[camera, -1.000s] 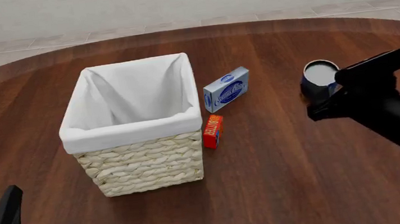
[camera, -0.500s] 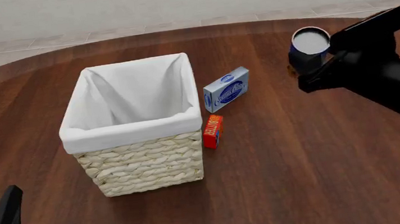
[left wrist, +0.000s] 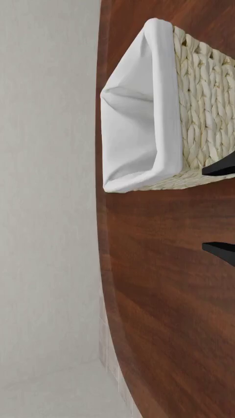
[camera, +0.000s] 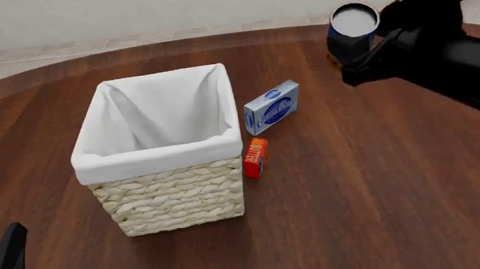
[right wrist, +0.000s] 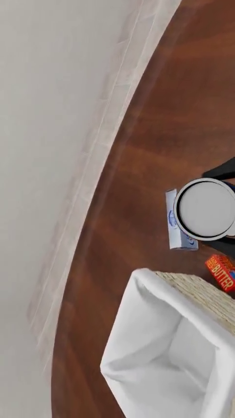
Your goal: Pick up the alphabet soup and put it in the basket.
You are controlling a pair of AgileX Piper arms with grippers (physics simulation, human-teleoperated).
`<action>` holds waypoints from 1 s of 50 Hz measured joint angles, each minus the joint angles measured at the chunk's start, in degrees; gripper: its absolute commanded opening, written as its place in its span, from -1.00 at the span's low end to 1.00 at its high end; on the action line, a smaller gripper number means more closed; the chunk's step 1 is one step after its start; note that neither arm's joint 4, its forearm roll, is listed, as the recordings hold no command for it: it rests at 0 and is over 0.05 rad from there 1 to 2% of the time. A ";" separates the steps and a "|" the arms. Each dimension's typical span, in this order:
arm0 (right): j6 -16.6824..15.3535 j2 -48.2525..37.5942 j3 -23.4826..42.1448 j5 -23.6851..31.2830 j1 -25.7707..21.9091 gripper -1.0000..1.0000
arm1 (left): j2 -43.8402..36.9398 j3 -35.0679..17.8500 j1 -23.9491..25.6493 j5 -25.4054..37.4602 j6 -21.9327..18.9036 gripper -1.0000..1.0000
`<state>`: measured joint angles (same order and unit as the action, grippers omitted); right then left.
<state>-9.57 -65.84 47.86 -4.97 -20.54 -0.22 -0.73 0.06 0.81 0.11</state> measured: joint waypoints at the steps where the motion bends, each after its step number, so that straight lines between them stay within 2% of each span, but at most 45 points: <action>1: -0.04 -0.17 0.33 0.07 -0.15 -1.00 | 0.00 0.00 0.00 0.00 0.00 1.00; 24: -0.90 -5.54 7.88 1.15 -4.99 -1.00 | 0.00 0.00 0.00 0.00 -0.01 1.00; 50: -1.23 -10.48 13.36 1.33 -9.53 -1.00 | 0.00 0.00 0.00 0.00 0.00 1.00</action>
<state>-10.81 -76.32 61.22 -3.65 -30.07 -0.23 -0.73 0.06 0.82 0.10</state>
